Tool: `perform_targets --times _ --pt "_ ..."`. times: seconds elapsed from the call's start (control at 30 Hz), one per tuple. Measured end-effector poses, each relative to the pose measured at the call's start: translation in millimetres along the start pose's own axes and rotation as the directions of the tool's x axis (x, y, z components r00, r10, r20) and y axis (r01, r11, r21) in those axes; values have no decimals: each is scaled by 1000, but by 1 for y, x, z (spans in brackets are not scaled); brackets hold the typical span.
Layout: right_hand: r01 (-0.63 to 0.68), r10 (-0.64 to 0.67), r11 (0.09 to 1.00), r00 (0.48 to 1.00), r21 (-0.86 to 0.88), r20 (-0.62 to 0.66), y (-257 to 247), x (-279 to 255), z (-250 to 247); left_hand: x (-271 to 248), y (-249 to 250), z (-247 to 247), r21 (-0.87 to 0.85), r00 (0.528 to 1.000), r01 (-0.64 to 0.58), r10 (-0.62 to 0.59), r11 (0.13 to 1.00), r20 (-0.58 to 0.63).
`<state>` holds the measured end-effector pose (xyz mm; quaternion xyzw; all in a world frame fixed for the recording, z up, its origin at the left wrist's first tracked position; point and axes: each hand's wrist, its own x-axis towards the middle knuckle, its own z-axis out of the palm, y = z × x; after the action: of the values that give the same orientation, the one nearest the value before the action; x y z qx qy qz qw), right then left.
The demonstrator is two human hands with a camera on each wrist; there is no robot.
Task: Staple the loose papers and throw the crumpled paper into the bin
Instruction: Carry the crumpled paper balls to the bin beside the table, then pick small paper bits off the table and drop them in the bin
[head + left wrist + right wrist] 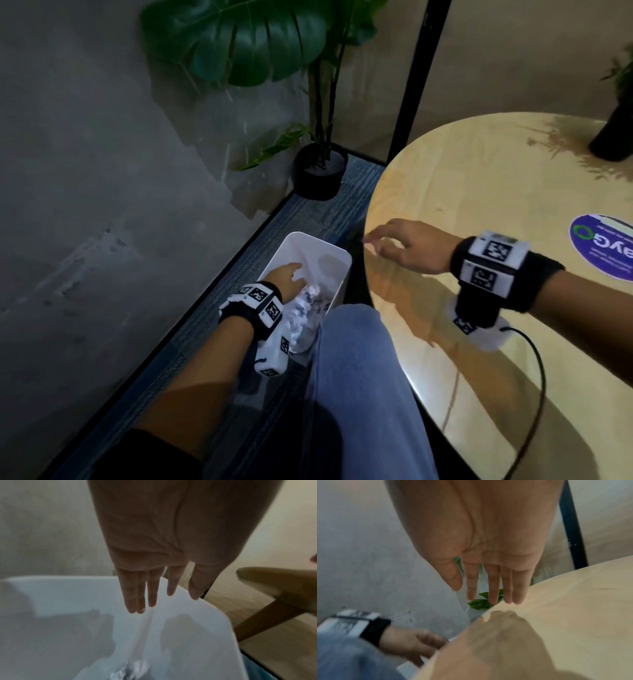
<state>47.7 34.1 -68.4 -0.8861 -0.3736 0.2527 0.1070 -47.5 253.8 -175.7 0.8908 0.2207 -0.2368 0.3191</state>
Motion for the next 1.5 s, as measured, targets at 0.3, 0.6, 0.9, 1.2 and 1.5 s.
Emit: perform_targets --times 0.3,0.6,0.9,1.2,1.5 --pt "-208 249 936 961 -283 118 68 -83 36 -13 65 -24 89 977 -199 205 976 -65" --pt "-336 355 894 935 -297 12 115 -147 57 -33 118 -41 253 964 -244 263 936 -45" --pt "-553 560 814 828 -178 -10 144 -222 71 -53 211 -15 386 896 -413 443 825 12" --pt "-615 625 770 780 172 -11 170 -276 75 -73 267 84 629 856 -514 402 584 326" --pt "-693 704 710 696 125 -142 181 -296 96 -80 231 134 661 941 -333 283 673 185"
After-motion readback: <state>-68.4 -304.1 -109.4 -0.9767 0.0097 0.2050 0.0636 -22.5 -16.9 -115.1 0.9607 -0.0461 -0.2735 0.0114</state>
